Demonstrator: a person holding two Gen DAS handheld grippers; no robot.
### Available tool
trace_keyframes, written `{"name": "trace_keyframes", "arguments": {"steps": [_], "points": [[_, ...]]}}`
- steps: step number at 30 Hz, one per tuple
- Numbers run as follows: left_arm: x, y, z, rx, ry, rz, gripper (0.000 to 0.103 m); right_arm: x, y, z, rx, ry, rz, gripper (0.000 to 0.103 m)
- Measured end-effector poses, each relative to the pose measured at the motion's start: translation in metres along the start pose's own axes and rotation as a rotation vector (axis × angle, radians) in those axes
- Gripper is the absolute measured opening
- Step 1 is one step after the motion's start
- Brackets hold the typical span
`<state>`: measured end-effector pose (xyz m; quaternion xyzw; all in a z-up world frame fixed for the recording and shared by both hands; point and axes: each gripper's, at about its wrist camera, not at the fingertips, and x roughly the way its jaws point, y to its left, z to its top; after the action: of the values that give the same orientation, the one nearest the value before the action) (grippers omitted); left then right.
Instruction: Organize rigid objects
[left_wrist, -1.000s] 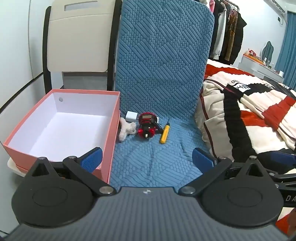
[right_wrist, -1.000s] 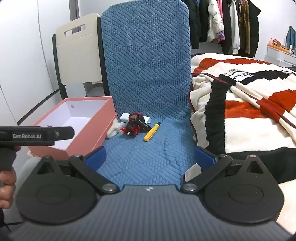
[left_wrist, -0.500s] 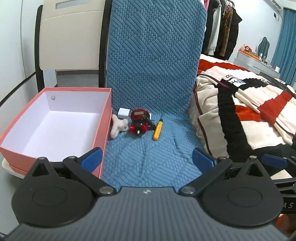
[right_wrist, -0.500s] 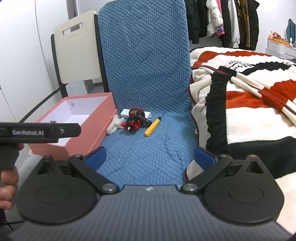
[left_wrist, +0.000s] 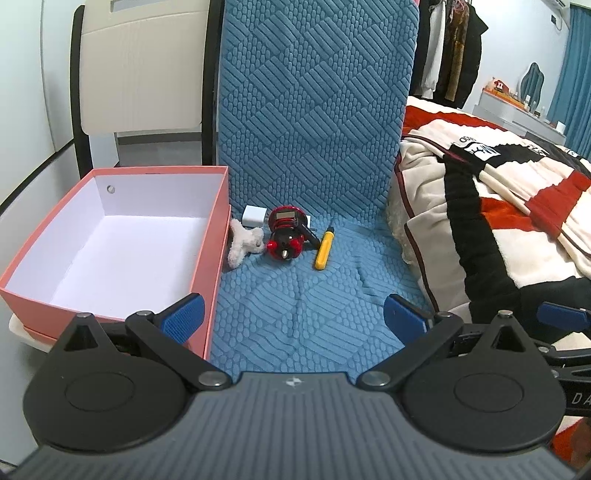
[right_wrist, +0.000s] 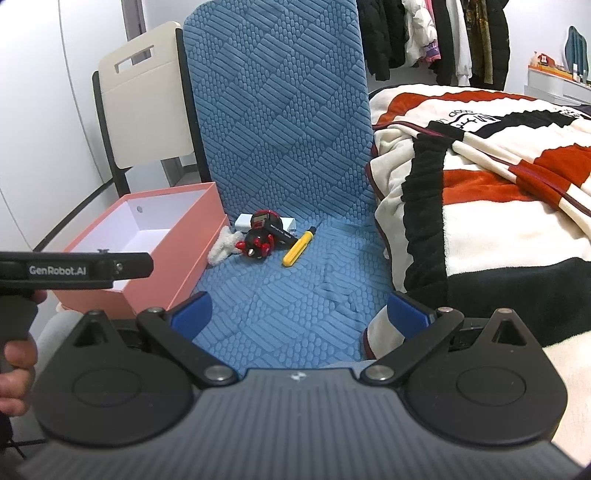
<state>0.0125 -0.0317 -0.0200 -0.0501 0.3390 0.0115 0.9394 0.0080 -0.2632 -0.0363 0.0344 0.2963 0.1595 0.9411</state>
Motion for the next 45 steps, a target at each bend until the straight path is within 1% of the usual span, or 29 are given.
{"name": "trace_keyframes", "arguments": {"steps": [7,20,26,31,33,35,37,42,45], "points": [[0.001,0.004,0.002,0.001,0.0,-0.006,0.103,0.002,0.001,0.0,-0.002,0.004,0.005,0.103],[0.005,0.007,-0.004,0.01,0.017,-0.014,0.103,0.003,0.003,0.0,-0.013,0.008,0.001,0.103],[0.007,0.014,-0.005,-0.009,0.025,-0.006,0.103,0.005,0.005,-0.002,-0.003,0.015,0.008,0.103],[0.009,0.014,-0.006,0.001,0.023,-0.017,0.103,0.006,0.005,-0.004,0.008,0.017,0.0,0.103],[0.014,0.015,-0.008,0.023,0.02,-0.048,0.103,0.008,0.004,-0.005,0.009,0.026,-0.005,0.103],[0.019,0.014,-0.009,0.02,0.033,-0.03,0.103,0.01,0.003,-0.007,0.008,0.037,-0.011,0.103],[0.021,0.014,-0.011,0.023,0.029,-0.045,0.103,0.012,0.002,-0.006,0.006,0.042,-0.016,0.103],[0.025,0.013,-0.01,0.024,0.03,-0.046,0.103,0.015,-0.002,-0.004,0.011,0.042,-0.043,0.103],[0.027,0.011,-0.01,0.032,0.034,-0.049,0.103,0.015,-0.004,-0.004,0.021,0.042,-0.041,0.103]]}}
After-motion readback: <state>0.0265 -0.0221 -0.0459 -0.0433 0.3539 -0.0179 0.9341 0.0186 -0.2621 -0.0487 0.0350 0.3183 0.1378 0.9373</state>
